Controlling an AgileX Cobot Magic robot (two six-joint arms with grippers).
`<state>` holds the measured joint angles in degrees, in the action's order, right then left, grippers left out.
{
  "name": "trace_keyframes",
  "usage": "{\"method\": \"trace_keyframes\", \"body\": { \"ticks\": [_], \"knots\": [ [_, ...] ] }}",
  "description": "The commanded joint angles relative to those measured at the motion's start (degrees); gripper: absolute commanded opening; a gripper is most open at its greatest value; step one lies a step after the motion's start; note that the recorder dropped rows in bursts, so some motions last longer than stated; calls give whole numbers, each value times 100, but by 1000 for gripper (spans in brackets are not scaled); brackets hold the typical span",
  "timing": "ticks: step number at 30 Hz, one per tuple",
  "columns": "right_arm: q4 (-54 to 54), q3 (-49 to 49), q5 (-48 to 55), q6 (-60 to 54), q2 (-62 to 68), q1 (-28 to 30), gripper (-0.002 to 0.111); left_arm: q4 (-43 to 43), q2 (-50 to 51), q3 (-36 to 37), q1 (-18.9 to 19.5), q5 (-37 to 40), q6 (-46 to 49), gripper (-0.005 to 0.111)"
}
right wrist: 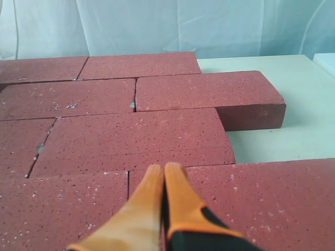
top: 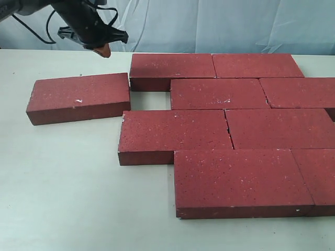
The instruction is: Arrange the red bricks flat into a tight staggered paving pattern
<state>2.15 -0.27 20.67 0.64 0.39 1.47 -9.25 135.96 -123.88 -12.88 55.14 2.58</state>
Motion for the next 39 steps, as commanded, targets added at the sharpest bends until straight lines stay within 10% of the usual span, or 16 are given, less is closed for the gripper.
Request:
{"method": "trace_keyframes", "body": {
  "ticks": [1, 39],
  "knots": [
    [-7, 27, -51, -18, -39, -30, -1, -103, 304, 3, 17, -488, -44, 0],
    [-17, 27, -51, -18, -39, -30, -1, -818, 601, 3, -21, 158, 659, 0]
  ]
}}
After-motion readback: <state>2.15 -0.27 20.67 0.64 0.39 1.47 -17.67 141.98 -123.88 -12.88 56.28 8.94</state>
